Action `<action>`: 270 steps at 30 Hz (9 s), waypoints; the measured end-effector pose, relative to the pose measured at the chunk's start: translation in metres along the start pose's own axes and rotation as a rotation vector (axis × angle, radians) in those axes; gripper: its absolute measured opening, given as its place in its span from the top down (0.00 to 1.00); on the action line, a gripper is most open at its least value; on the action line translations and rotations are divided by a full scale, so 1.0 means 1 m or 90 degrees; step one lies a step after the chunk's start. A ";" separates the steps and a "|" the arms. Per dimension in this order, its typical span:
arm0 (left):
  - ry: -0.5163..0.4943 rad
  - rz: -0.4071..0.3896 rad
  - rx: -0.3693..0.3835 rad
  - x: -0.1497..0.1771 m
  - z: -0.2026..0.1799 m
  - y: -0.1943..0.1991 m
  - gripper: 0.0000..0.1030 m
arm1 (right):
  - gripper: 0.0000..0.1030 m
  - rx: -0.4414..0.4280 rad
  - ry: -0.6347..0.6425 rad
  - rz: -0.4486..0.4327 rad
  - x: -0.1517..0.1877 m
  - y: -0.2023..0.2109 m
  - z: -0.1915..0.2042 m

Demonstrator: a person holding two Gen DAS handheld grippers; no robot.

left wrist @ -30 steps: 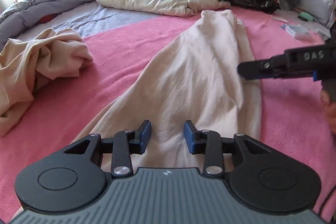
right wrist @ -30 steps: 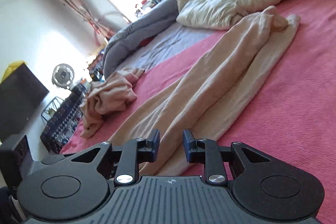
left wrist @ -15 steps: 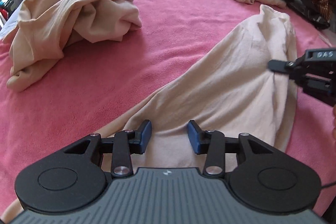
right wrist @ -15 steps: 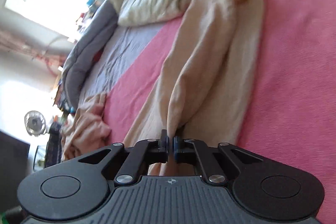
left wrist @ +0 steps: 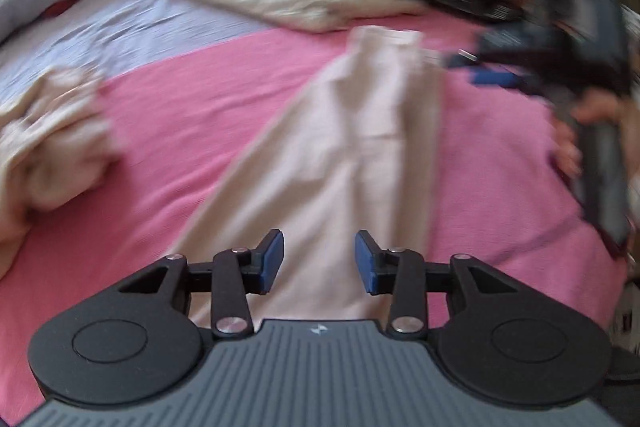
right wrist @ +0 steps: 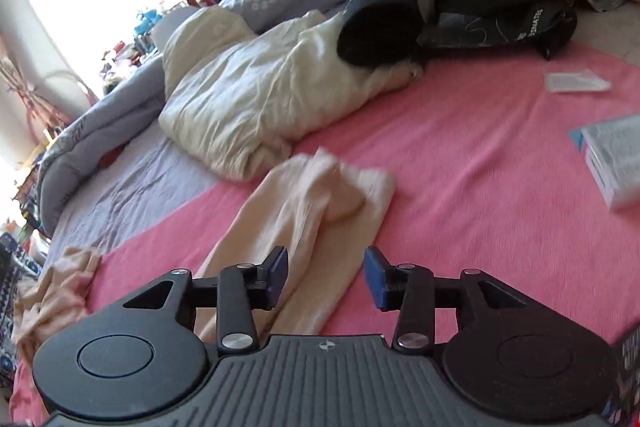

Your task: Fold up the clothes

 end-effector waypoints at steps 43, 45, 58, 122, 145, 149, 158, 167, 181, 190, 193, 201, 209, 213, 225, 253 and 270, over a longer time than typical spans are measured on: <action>-0.047 -0.019 -0.031 -0.083 -0.047 -0.061 0.41 | 0.94 -0.399 0.237 0.486 -0.114 -0.089 -0.038; -0.074 -0.051 -0.019 -0.094 -0.059 -0.065 0.39 | 0.94 -0.418 0.131 0.459 -0.125 -0.088 -0.052; -0.229 -0.163 -0.106 -0.138 -0.142 -0.133 0.75 | 0.94 -0.407 0.000 0.404 -0.154 -0.086 -0.077; 0.131 -0.025 0.034 -0.093 -0.009 -0.096 0.91 | 0.94 -0.305 1.374 0.254 0.049 -0.070 0.053; -0.253 -0.090 -0.217 -0.048 -0.094 -0.072 0.90 | 0.96 -0.230 1.309 0.352 0.014 -0.053 0.052; -0.258 -0.080 -0.226 -0.043 -0.097 -0.071 0.72 | 0.96 -0.187 1.399 0.370 0.027 -0.055 0.023; -0.038 -0.043 -0.215 -0.021 -0.050 0.003 0.32 | 0.82 -0.129 1.495 0.300 0.027 -0.042 -0.003; 0.134 0.097 -0.310 0.047 0.040 0.010 0.31 | 0.31 -0.435 1.550 0.034 0.130 0.030 0.058; 0.226 0.065 -0.206 0.071 0.089 -0.019 0.29 | 0.24 -0.309 1.484 -0.206 0.210 0.019 0.088; 0.208 0.064 -0.193 0.071 0.096 -0.023 0.25 | 0.95 -0.260 1.467 -0.053 0.214 0.010 0.075; 0.197 0.069 -0.203 0.068 0.094 -0.023 0.23 | 0.95 -0.256 1.469 -0.032 0.207 0.028 0.060; 0.092 -0.001 -0.201 0.031 0.066 -0.010 0.26 | 0.93 -0.205 1.456 -0.020 0.210 0.054 0.036; -0.042 -0.014 -0.211 0.007 0.034 -0.056 0.23 | 0.71 -0.162 1.444 -0.087 0.227 0.033 0.054; 0.008 0.006 -0.188 0.008 0.049 -0.056 0.21 | 0.95 -0.098 1.414 -0.007 0.215 0.025 0.042; 0.000 -0.050 -0.065 0.016 0.036 0.000 0.24 | 0.32 -0.027 1.472 -0.124 0.175 0.031 -0.003; -0.163 -0.070 -0.010 -0.004 -0.067 -0.057 0.59 | 0.30 -0.071 1.467 -0.008 0.132 -0.003 -0.004; 0.059 -0.069 -0.027 0.025 0.003 0.009 0.44 | 0.76 0.009 0.894 0.342 -0.003 -0.034 0.027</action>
Point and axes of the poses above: each gripper's, at about its wrist camera, not at the fingertips, and y roughly against the way its jaws point, z to its left, x to its underside, the point moved 2 cm from there along -y, roughly the way its jaws point, and after that the axes turned 14 degrees about -x, right-handed, at the moved point
